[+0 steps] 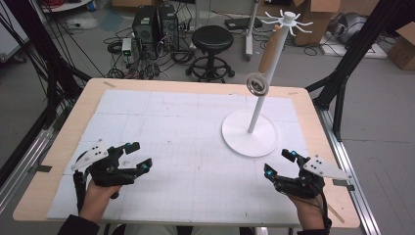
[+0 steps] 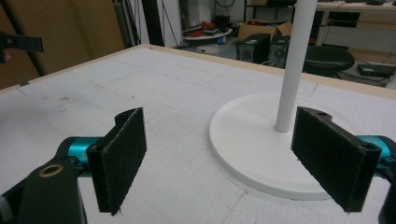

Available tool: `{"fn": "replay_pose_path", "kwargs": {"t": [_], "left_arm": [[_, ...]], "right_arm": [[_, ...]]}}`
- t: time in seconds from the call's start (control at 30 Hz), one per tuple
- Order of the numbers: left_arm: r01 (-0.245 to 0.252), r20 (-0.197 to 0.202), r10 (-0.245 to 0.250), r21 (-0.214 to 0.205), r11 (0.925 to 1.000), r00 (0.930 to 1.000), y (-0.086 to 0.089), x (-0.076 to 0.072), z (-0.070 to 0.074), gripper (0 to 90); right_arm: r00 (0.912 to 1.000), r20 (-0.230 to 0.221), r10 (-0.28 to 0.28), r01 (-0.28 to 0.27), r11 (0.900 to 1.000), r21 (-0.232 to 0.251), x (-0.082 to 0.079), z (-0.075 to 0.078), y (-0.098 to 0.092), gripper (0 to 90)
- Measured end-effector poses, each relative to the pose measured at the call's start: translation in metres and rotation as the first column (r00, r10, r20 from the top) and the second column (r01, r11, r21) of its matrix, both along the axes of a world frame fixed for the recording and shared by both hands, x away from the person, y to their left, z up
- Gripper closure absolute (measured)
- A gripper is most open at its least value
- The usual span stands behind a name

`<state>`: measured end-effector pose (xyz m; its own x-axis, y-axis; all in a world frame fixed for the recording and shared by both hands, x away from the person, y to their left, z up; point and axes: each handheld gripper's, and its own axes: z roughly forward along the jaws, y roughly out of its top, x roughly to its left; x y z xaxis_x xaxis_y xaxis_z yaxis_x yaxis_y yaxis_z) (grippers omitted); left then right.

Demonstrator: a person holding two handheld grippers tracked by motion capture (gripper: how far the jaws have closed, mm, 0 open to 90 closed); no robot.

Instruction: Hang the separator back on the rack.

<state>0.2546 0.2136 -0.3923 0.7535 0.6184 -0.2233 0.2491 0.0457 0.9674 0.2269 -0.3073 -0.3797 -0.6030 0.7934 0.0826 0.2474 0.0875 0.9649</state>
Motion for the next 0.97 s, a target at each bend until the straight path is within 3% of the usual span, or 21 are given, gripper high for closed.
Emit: {"fn": "replay_pose_path", "kwargs": {"t": [0.97], "left_arm": [[-0.001,0.000,0.001,-0.001,1.0000,1.0000,0.0009,-0.0004,-0.0003,19.4]], "right_arm": [[0.9999,0.015,-0.006,0.006,1.0000,-0.006,-0.0014,0.0020,0.0003,17.0]]}}
